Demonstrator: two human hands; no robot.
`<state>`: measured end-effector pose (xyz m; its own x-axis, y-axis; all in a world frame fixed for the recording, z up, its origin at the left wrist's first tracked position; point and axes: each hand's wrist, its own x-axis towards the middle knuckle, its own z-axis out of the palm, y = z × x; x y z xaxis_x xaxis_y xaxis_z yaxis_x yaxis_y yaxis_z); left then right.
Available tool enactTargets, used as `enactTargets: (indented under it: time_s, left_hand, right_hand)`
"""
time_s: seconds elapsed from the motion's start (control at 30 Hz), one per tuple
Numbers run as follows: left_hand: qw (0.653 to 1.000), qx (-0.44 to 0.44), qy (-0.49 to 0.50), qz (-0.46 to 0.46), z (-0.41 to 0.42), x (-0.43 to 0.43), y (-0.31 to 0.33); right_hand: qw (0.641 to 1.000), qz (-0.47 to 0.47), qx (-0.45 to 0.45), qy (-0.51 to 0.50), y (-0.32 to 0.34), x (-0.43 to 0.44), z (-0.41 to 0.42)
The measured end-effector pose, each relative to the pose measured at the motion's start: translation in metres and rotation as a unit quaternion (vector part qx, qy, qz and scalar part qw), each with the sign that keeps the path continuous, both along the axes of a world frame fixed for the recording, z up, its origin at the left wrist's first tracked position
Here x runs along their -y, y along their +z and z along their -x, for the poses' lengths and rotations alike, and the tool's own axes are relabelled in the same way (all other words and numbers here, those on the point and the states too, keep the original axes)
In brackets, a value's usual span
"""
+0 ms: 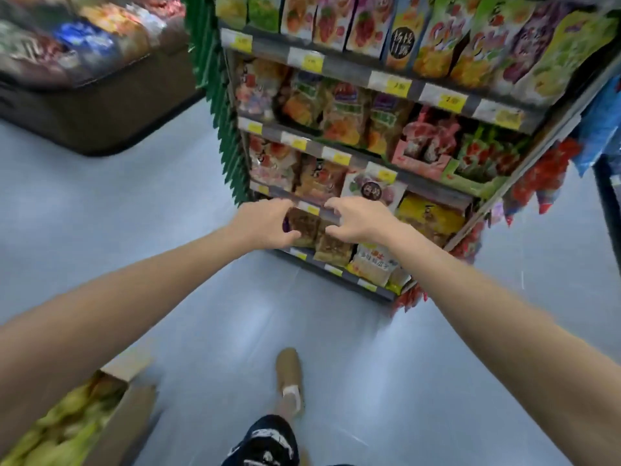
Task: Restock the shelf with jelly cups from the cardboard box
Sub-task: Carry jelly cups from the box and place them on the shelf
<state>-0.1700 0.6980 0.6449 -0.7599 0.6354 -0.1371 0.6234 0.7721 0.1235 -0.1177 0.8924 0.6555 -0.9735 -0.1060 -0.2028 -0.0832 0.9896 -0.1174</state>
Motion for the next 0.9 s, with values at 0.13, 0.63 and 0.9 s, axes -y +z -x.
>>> enactTargets:
  time_s: [0.13, 0.63, 0.9]
  left_hand:
    - [0.996, 0.042, 0.081, 0.018, -0.030, 0.074, -0.030]
    - [0.915, 0.096, 0.393, -0.001, -0.137, 0.374, -0.083]
    - [0.861, 0.115, 0.495, 0.008, -0.180, 0.536, -0.089]
  right_hand:
    - [0.997, 0.012, 0.051, 0.062, -0.039, 0.066, -0.005]
    - [0.930, -0.012, 0.119, 0.349, -0.089, 0.371, 0.005]
    - [0.872, -0.028, 0.128, 0.471, -0.108, 0.574, 0.001]
